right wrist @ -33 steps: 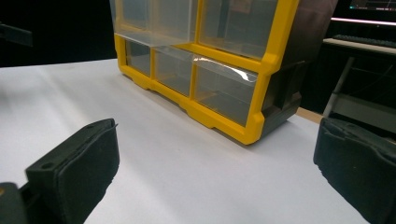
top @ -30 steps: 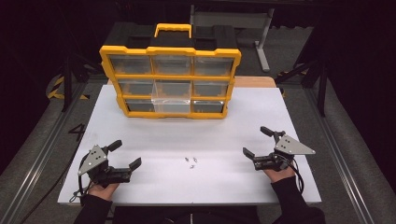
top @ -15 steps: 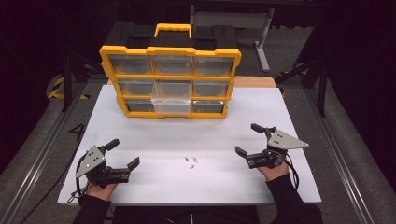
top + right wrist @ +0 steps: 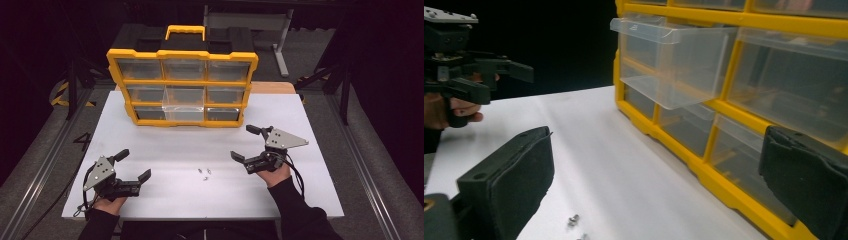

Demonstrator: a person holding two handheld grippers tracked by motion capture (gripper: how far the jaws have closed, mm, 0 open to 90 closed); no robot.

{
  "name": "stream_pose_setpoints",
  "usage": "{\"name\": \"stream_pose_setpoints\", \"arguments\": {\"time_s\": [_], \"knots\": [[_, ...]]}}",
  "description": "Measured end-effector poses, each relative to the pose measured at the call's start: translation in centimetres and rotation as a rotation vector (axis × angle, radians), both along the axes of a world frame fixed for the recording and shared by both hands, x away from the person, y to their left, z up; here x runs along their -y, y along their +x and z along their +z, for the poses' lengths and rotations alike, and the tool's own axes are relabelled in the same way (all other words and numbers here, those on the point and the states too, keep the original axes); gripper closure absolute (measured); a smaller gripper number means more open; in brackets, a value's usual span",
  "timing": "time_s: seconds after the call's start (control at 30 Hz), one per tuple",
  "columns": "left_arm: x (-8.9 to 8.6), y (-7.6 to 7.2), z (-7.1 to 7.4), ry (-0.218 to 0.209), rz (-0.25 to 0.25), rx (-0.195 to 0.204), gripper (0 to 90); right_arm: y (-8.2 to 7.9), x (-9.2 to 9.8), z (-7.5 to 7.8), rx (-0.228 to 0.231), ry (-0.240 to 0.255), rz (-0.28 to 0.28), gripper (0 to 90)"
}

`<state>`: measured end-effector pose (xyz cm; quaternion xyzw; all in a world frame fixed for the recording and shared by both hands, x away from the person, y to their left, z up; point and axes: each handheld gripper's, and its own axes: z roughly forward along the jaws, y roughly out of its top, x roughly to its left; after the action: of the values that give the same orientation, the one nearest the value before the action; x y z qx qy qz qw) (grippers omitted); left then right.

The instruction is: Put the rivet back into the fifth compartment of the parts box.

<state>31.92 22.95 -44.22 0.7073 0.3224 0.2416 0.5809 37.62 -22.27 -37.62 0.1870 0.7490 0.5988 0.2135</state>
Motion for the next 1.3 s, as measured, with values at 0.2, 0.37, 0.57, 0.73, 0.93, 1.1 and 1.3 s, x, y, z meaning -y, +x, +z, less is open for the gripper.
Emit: {"name": "stream_pose_setpoints", "arguments": {"time_s": [0.2,0.37,0.57,0.73,0.93,1.1,1.3], "knots": [[-0.1,0.1,0.0,0.024,0.003,0.013,0.2,0.4,-0.6,1.0,-0.021,-0.050,0.018,1.5],[-0.2,0.2,0.0,-0.013,0.007,0.028,0.2,0.6,-1.4,1.8,-0.027,-0.133,0.038,1.5],[-0.5,0.1,0.3,-0.049,0.001,0.025,0.5,1.0,-2.9,3.2,-0.086,-0.321,0.073,6.5],[-0.4,0.2,0.3,-0.017,0.003,0.019,0.5,1.3,-4.3,3.8,-0.127,-0.460,0.101,10.9],[-0.5,0.1,0.3,-0.007,0.009,0.024,0.6,2.0,-5.7,4.5,-0.169,-0.576,0.109,11.3],[-0.3,0.2,0.1,0.016,0.004,0.017,1.2,2.5,-6.7,5.0,-0.190,-0.664,0.112,15.4],[-0.3,0.2,0.1,0.020,0.003,0.022,1.2,3.1,-8.1,5.3,-0.220,-0.747,0.125,15.6]]}}
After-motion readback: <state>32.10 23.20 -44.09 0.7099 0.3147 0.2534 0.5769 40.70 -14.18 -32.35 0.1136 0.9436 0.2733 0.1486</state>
